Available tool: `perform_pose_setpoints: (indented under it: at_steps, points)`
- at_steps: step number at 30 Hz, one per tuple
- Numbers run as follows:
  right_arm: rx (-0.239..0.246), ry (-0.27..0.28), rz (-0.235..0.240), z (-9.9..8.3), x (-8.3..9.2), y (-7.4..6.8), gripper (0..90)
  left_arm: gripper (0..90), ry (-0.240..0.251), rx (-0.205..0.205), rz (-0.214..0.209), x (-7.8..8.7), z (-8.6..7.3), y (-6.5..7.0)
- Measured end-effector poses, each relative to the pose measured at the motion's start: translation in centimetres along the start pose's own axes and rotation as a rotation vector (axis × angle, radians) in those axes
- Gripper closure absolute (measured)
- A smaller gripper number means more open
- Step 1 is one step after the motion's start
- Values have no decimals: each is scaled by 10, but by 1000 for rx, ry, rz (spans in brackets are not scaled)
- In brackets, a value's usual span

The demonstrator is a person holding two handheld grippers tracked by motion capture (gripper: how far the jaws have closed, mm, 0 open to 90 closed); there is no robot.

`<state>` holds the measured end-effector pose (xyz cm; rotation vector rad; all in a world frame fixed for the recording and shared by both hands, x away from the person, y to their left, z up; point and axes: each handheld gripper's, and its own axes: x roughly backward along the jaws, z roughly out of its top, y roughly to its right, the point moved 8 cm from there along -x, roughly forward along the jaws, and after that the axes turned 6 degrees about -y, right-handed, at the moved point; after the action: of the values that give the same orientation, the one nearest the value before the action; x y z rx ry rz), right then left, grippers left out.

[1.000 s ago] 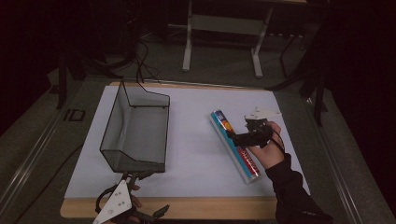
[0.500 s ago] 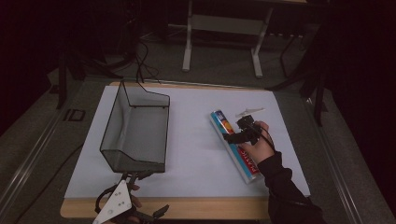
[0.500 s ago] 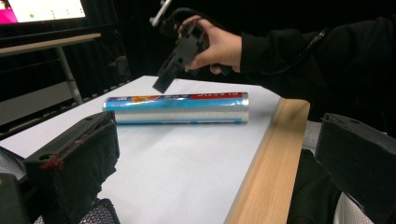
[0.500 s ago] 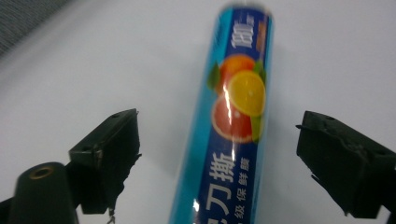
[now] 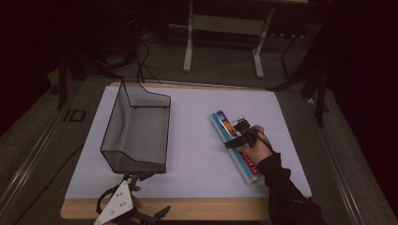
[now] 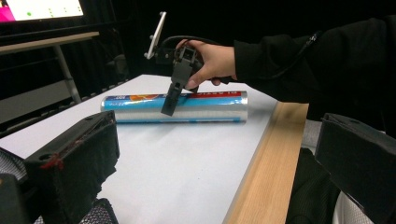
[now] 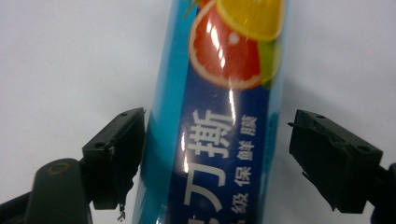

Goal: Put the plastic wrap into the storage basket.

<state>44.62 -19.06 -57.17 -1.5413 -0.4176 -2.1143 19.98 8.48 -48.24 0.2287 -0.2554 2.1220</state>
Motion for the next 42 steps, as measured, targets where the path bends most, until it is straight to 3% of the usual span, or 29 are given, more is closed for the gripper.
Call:
perform_pose_setpoints:
  at_steps: [6, 7, 10, 12, 19, 20, 23, 24, 29, 35, 42]
  points:
    - [-14, -74, -20, -1, -4, -3, 213, 3, 0, -4, -2, 0, 0, 0]
    - [-17, -118, -27, -2, -7, -4, 214, 3, -1, -5, -1, 0, 0, 1]
    - [-32, -151, -11, -3, -11, -5, 236, 3, -1, -5, 0, 0, 0, 1]
    - [-33, -156, 15, -2, -14, -7, 284, 3, -2, -5, -1, -1, 0, 1]
    - [-60, -178, 12, -2, -14, -8, 305, 3, -4, -7, 2, -1, 0, 0]
    - [-87, -168, 24, -2, -13, -7, 311, 3, -5, -6, 3, -1, -1, 0]
    - [-102, -158, 38, -2, -13, -6, 312, 3, -4, -5, 3, -1, -1, 0]
    - [-128, -146, 66, -1, -11, -6, 312, 3, -3, -7, 3, -1, 0, 0]
    - [-129, -113, 75, 3, -3, -7, 314, 3, -9, -11, 6, -1, -1, 0]
    - [-153, -38, 101, 15, 19, -7, 315, 3, -5, -7, 8, -1, -1, -1]
    - [-180, 87, 133, 40, 52, -10, 315, 3, -11, -7, 21, -2, -1, -1]
